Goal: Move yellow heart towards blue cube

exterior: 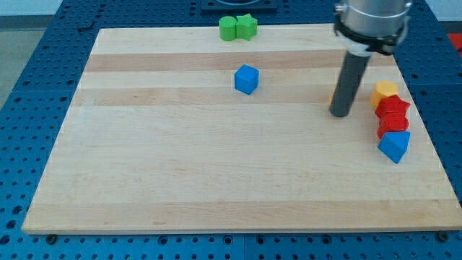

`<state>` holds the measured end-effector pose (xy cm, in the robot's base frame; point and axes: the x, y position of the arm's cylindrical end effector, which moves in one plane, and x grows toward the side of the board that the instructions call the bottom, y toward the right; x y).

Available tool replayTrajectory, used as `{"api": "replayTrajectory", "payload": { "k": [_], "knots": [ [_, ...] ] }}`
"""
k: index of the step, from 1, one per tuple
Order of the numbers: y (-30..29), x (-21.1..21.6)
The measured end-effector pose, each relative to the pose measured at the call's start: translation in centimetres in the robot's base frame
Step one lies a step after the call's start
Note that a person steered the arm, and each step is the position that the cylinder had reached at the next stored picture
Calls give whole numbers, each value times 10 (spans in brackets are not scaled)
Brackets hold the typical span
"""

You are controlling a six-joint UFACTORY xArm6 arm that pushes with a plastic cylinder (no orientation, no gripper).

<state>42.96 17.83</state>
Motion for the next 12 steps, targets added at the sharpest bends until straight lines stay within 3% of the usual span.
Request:
{"api": "replayTrajectory", "payload": {
  "k": [2,6,10,12],
  "knots": [
    [45,14],
    [-45,-40],
    [30,-46],
    [-43,-77]
  ]
}}
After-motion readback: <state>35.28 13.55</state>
